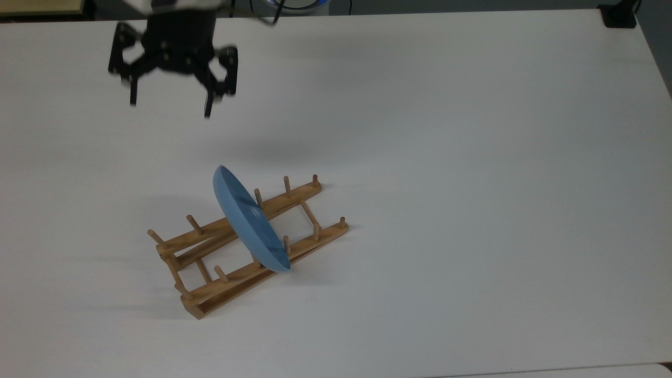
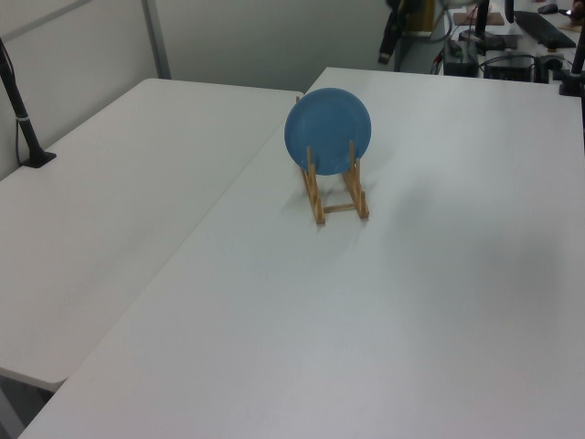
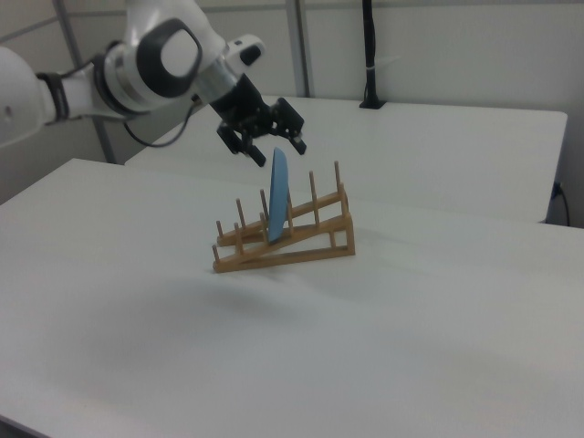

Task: Pick plate from plate rack
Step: 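Lower the open gripper over the rim of the blue plate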

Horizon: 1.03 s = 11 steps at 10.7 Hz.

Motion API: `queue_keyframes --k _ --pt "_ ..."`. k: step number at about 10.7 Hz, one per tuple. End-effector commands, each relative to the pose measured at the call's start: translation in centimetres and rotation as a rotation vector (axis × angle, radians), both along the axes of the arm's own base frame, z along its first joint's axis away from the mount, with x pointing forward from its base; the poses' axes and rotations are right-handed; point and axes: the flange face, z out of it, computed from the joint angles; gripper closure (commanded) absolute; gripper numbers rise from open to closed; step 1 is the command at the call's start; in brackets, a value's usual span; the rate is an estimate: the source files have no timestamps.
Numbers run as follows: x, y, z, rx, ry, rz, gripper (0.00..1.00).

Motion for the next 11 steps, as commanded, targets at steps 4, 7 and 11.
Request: queue_keyframes --k 4,7,11 --pt "5.0 2.7 -4.3 -0.089 -0.083 0.073 0.05" --pt "5.3 4.8 -4.6 -0.065 -0.101 0.054 0.05" --pt "6.1 7.0 -7.5 -0.115 -0.064 0.108 0.20"
